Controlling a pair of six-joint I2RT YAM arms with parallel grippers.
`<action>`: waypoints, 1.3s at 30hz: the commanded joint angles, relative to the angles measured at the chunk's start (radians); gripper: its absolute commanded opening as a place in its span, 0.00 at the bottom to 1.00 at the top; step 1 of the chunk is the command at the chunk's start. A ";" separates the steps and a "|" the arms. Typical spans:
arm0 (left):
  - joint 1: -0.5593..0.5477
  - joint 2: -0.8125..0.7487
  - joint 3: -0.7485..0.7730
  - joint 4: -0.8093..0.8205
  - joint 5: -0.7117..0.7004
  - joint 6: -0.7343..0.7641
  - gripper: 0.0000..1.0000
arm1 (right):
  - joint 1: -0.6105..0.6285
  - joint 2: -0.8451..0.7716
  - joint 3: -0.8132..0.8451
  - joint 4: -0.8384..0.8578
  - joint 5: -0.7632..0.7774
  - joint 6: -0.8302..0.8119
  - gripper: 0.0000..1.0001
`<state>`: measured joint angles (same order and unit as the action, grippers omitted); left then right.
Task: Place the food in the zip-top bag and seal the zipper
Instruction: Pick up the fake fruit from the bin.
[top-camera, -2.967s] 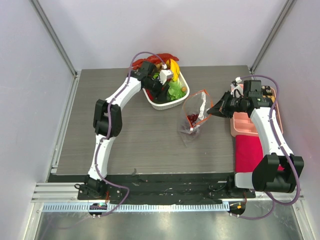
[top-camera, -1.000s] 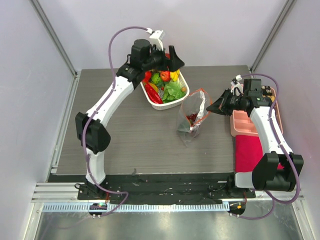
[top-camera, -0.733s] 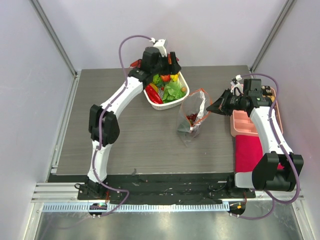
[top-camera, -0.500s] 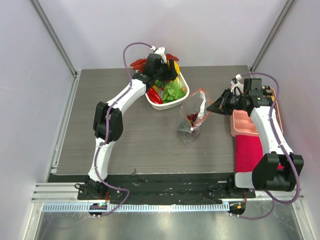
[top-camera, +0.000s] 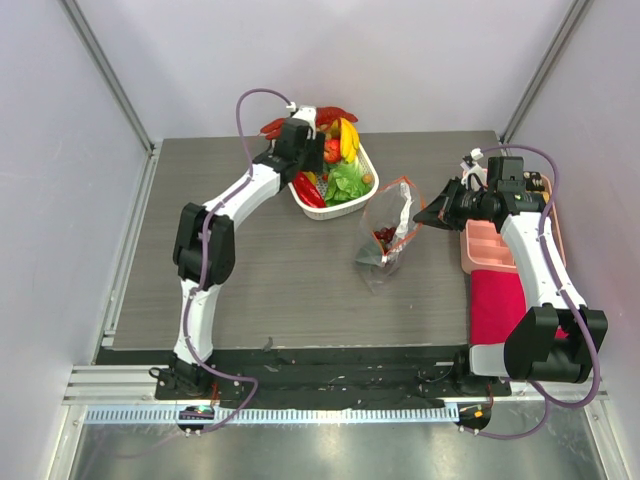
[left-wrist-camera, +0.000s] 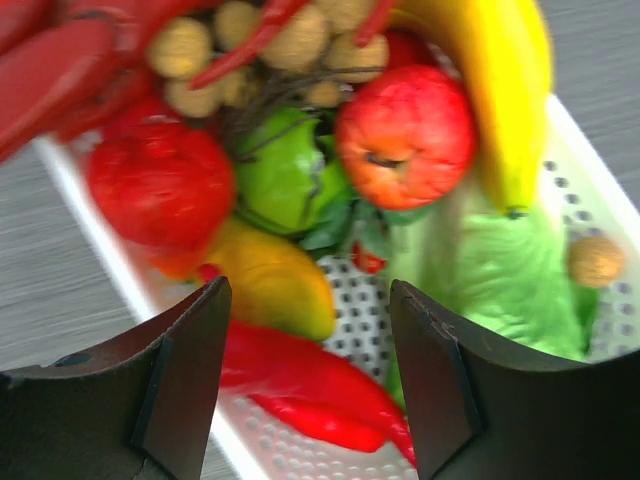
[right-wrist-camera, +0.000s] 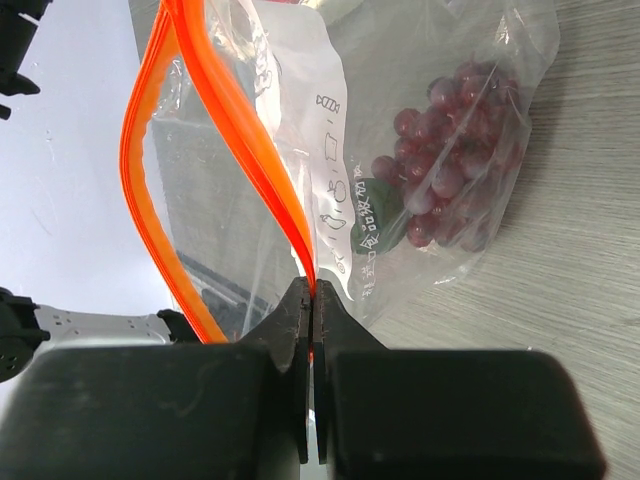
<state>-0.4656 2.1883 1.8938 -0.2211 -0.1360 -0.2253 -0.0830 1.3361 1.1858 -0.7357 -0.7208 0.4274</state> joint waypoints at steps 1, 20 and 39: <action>0.013 -0.091 -0.018 0.074 -0.152 0.087 0.66 | -0.003 0.003 0.029 0.012 -0.016 -0.012 0.01; 0.047 0.045 0.070 0.120 -0.203 0.109 0.77 | -0.003 0.003 0.034 0.015 -0.003 -0.004 0.01; 0.071 0.127 0.084 0.204 -0.176 0.129 0.78 | -0.003 0.011 0.029 0.015 0.006 -0.006 0.01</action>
<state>-0.4007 2.3306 1.9495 -0.1062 -0.3378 -0.0990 -0.0830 1.3483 1.1858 -0.7353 -0.7193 0.4248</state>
